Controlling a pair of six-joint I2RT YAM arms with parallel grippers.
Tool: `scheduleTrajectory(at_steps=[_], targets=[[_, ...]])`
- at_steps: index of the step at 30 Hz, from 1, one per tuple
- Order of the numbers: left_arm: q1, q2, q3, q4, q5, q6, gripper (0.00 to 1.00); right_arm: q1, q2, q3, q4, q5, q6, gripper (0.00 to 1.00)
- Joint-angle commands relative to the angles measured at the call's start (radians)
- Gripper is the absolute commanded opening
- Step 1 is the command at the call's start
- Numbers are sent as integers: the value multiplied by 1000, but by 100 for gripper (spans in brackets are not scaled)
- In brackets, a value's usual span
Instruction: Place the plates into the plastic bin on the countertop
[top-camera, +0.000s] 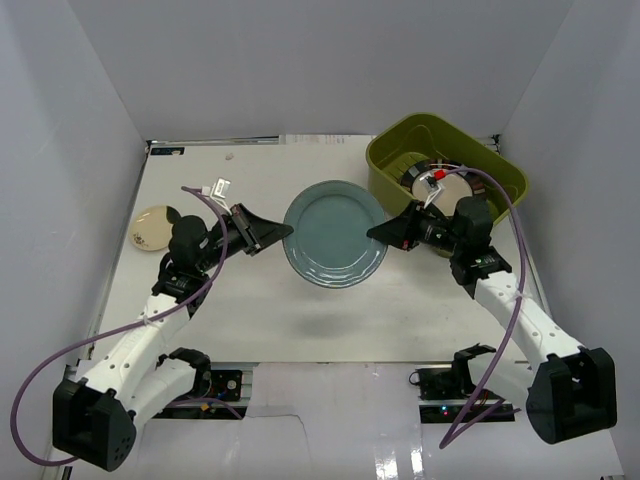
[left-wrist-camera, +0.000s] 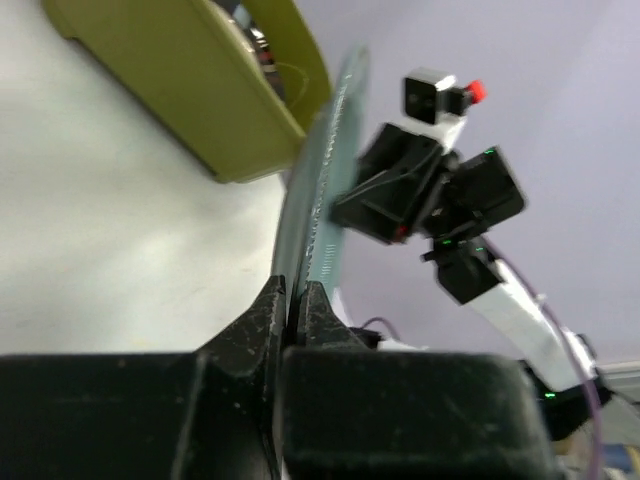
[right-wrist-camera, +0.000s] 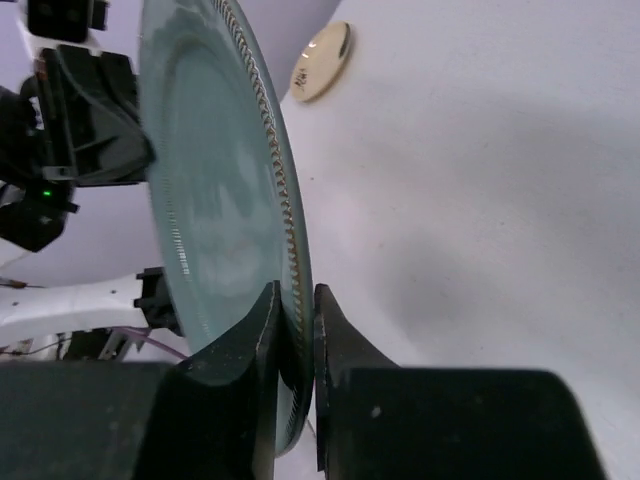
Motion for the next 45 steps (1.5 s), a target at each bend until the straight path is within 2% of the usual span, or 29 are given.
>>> scheduleTrajectory(at_steps=[1,2,6,8,11,13,15,16,17,20,23,28,33,35,36,37,38,41,43,44,45], targets=[[0,-32,73,19,14,24,12,0,-34,-9,126,-4,65,8],[0,-40,87,-25,-5,56,36,0,-44,0,123,18,72,8],[-1,-34,199,-321,-114,283,90,-25,-53,83,97,92,108,8],[-1,-38,250,-469,-175,404,98,-83,-50,159,77,149,123,8],[0,-81,253,-605,-268,524,98,-201,-31,251,54,248,114,8],[0,-133,215,-670,-369,555,98,-300,8,319,-20,310,95,8],[0,-164,181,-698,-434,554,98,-396,34,330,-22,341,112,8],[0,-179,159,-708,-471,551,98,-408,42,332,-32,380,111,8],[0,-179,159,-725,-568,542,98,-415,64,333,-52,490,93,8],[0,-160,162,-759,-684,479,98,-445,128,335,-72,575,82,8],[0,-134,136,-713,-706,422,98,-462,188,339,-71,634,83,8],[2,-95,118,-656,-744,318,98,-473,281,364,-72,634,79,8],[12,-74,95,-613,-793,242,98,-474,295,330,-83,684,79,8],[40,-45,95,-606,-790,212,98,-473,308,327,-106,706,72,27],[54,-17,90,-597,-789,203,98,-474,324,338,-159,710,56,43],[72,-6,80,-583,-781,183,98,-474,331,362,-185,741,46,75],[128,17,55,-551,-769,172,98,-471,334,371,-201,744,33,91],[266,58,18,-494,-668,146,98,-458,328,417,-247,773,-24,90],[313,106,7,-495,-645,129,98,-406,331,500,-342,857,-120,90],[351,118,10,-501,-643,121,98,-374,346,551,-395,918,-169,90],[356,130,12,-504,-644,112,98,-341,384,603,-453,1057,-212,90]])
